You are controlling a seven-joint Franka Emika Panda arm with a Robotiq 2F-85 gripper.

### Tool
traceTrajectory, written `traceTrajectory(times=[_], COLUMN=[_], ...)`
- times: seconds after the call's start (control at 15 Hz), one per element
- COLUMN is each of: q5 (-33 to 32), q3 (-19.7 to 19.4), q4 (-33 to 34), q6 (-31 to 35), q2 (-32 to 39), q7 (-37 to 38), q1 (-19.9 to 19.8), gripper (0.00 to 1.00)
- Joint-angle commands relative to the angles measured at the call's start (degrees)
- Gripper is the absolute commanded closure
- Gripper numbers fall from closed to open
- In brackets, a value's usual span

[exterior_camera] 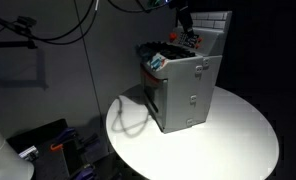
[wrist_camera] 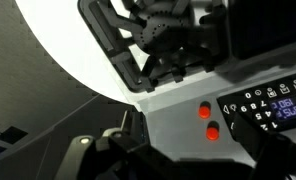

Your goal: Press the top orange button to the right of the microwave control panel of the stove

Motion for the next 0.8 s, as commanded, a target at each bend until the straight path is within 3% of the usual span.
traceTrajectory(times=[0.0, 0.73], q5=[0.3, -1.1], q3=[-1.4, -2.5], q4=[0.5, 1.6], q6=[-0.2, -0.1], q2=[0.4, 1.9], q7=[-0.2, 1.4], q1=[1.4, 2.0], gripper=[0.00, 0.00])
